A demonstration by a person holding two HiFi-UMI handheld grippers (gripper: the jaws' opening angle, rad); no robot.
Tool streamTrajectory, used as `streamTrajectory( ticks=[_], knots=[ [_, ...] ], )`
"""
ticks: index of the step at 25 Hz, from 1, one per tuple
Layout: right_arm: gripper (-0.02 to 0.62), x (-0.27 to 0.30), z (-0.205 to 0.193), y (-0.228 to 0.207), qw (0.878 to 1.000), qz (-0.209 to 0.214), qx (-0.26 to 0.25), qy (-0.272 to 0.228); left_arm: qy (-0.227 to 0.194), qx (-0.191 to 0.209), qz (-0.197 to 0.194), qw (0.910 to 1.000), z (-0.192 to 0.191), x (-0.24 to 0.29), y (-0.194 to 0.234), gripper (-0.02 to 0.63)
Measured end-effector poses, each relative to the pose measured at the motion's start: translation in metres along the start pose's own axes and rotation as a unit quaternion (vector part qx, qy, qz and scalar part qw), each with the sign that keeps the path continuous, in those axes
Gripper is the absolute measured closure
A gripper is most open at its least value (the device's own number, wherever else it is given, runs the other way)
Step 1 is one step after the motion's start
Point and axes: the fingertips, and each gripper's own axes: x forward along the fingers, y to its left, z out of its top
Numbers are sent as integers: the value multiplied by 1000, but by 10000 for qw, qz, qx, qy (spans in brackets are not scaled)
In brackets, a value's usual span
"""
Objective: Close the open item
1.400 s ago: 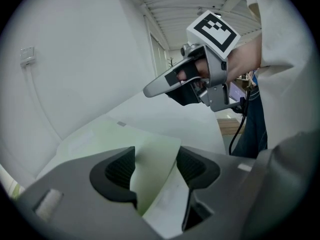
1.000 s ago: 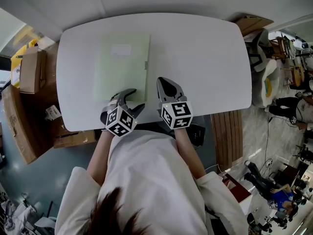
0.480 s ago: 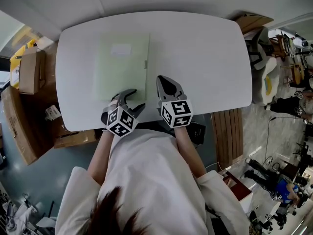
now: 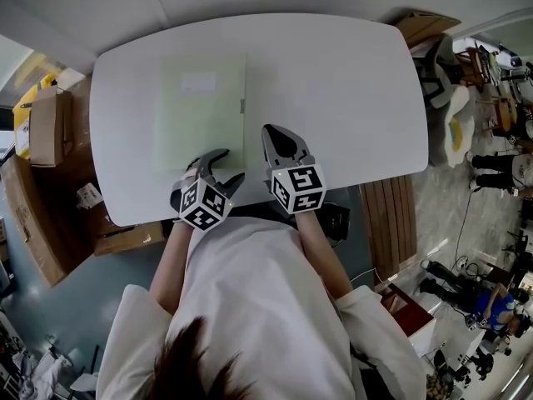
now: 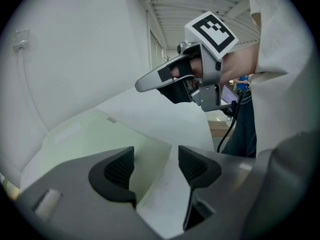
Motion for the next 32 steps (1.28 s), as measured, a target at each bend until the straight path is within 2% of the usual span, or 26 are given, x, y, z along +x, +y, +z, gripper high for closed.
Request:
streamTrajectory(
  ticks=[7,16,24,29,32],
  knots=[
    [591,8,-4,5,9999,108,19,71,31,-47,6,10000,-1,1,0,338],
    [591,42,-12,17,9982,439,-195,351,69,-160,-41,9998,1,1,-1,338],
    [591,87,-22,6,9968,456,-179,639,22,-314,-69,9995,1,0,1,339],
    [591,97,-32,14,9955,513,-132,780,-8,-434,-73,9990,-3,-4,5,339],
    [591,100,-25,15,9951,560,-172,793,-13,-466,-44,9989,2,-8,11,339]
  ],
)
